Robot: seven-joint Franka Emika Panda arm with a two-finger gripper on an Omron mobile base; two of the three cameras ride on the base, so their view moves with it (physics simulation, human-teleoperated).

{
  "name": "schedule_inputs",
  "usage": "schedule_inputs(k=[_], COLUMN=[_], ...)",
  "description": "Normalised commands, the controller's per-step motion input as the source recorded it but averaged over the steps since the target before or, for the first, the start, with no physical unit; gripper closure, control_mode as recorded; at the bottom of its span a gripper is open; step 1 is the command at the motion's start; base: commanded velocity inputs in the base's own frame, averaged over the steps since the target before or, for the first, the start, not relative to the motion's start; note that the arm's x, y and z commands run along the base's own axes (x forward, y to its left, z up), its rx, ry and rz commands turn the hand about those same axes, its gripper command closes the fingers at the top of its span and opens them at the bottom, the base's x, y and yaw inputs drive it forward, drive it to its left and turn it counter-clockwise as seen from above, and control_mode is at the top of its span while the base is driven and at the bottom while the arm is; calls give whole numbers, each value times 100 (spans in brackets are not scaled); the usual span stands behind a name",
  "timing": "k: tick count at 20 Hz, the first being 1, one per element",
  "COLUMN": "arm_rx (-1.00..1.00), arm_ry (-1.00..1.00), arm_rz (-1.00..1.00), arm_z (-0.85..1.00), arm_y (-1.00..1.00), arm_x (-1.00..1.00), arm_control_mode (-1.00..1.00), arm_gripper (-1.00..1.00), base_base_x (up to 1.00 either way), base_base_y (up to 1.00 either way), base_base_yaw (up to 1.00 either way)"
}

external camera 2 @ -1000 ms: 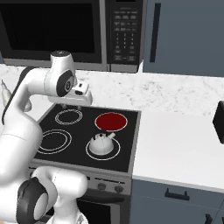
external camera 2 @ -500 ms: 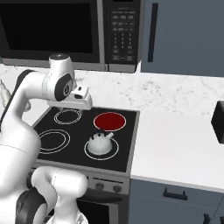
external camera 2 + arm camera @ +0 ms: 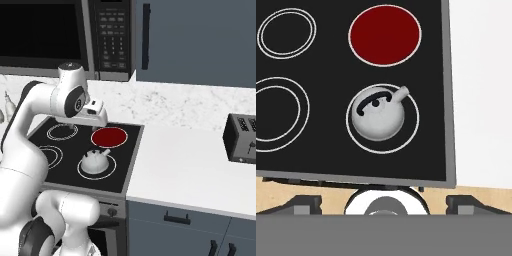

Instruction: Turn off the rear right burner of the stove.

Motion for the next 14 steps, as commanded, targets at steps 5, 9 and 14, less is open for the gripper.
schedule_inputs(k=[5, 9, 14], arm_rx=[0, 0, 0], arm_ry=[0, 0, 0], arm_rz=[0, 0, 1], arm_z=[0, 0, 0], arm_y=[0, 0, 9], arm_x=[0, 0, -4], arm_control_mode=[-100, -100, -100], arm_gripper=[-100, -100, -100], base_base_x=[0, 0, 0], base_base_y=[-5, 0, 0], base_base_yaw=[0, 0, 0])
